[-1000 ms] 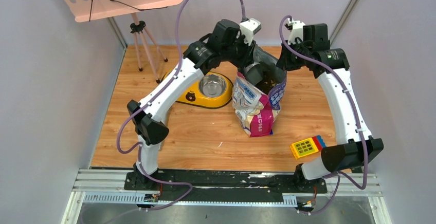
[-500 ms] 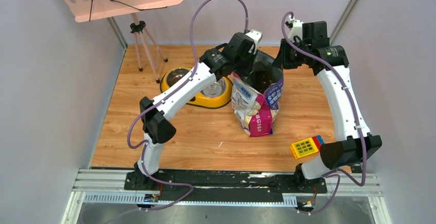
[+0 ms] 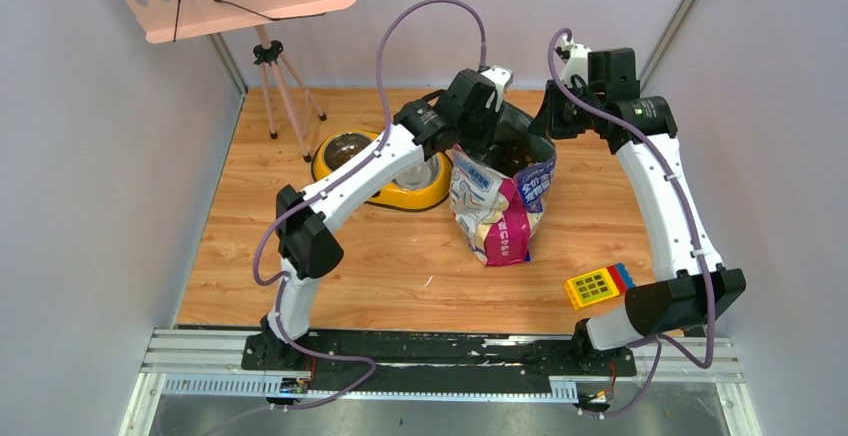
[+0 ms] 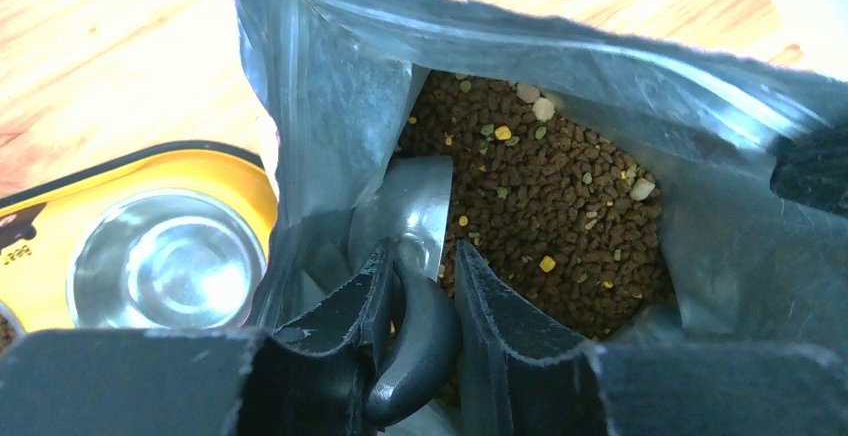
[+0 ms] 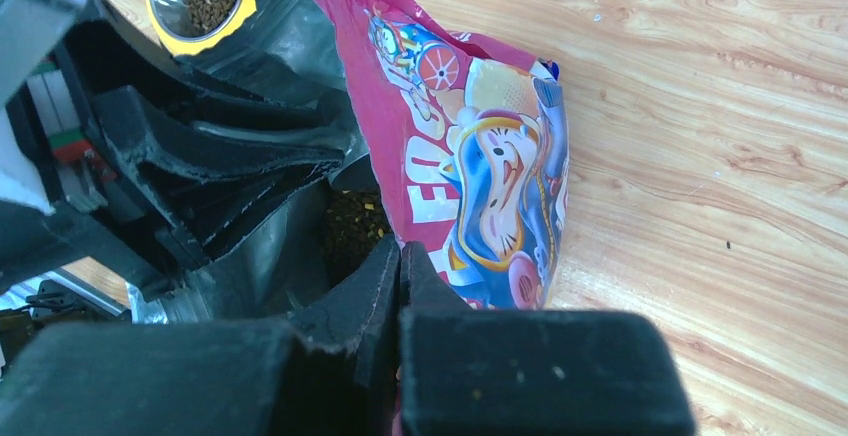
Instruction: Serve the pet food
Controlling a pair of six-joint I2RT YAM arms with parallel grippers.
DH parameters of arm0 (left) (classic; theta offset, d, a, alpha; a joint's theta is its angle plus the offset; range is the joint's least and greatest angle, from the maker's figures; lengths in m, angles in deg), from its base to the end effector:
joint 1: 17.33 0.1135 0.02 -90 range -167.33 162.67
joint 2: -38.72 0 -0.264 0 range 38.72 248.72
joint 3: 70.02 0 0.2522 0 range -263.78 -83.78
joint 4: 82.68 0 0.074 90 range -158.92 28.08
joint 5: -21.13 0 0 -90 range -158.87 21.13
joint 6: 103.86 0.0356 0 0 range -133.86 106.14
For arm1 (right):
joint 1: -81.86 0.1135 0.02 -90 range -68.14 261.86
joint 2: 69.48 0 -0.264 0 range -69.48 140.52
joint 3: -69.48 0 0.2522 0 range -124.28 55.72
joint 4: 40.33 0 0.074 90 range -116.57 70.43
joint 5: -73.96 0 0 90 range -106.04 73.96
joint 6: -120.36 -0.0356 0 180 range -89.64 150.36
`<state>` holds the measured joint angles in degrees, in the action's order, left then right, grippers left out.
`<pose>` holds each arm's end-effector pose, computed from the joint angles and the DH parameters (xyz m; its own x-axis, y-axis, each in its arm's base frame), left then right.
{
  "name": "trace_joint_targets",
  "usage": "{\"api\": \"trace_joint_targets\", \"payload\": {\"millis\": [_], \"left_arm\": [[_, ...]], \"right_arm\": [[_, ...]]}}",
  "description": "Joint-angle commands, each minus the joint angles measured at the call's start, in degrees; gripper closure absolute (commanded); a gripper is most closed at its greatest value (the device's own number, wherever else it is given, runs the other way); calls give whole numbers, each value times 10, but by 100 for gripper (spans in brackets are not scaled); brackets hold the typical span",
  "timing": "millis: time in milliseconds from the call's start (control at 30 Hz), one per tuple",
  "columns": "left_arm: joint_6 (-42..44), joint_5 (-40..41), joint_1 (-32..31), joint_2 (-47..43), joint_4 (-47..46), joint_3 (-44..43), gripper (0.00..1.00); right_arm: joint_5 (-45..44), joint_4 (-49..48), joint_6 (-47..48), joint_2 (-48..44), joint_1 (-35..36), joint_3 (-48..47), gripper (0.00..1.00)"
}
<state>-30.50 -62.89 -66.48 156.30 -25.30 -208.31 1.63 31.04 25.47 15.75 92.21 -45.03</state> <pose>0.3075 -0.3500 0.3713 -0.5740 0.2284 -0.7863 0.5566 0.8132 -0.1701 0.2913 0.0642 0.4276 -0.6905 -0.0435 -0.7220 -0.3351 0.9038 0.2660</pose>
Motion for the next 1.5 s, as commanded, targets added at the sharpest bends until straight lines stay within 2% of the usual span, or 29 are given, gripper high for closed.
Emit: {"api": "trace_joint_targets", "payload": {"millis": [0, 200, 433, 567, 700, 867, 1133, 1467], "left_arm": [[-53, -134, -1, 33, -11, 12, 100], [-103, -152, 14, 10, -22, 13, 100], [-216, -297, 65, -32, -101, 48, 100], [-274, -349, 79, -49, -135, 78, 100], [-303, -348, 86, -76, -154, 112, 100], [-392, -361, 120, -111, -221, 189, 100], [-409, -384, 168, -185, -258, 256, 100], [-391, -373, 216, -248, -252, 279, 100]], "right_arm": [[10, -46, -10, -38, 1, 20, 100], [-5, -44, -3, -51, -1, 30, 100], [-19, -39, 9, -59, -2, 37, 100], [-20, -41, 18, -60, -4, 49, 100], [-20, -35, 27, -58, -4, 52, 100], [-19, -29, 33, -53, -4, 50, 100], [-25, -29, 46, -52, -6, 56, 100], [-31, -29, 61, -66, -15, 68, 100]]}}
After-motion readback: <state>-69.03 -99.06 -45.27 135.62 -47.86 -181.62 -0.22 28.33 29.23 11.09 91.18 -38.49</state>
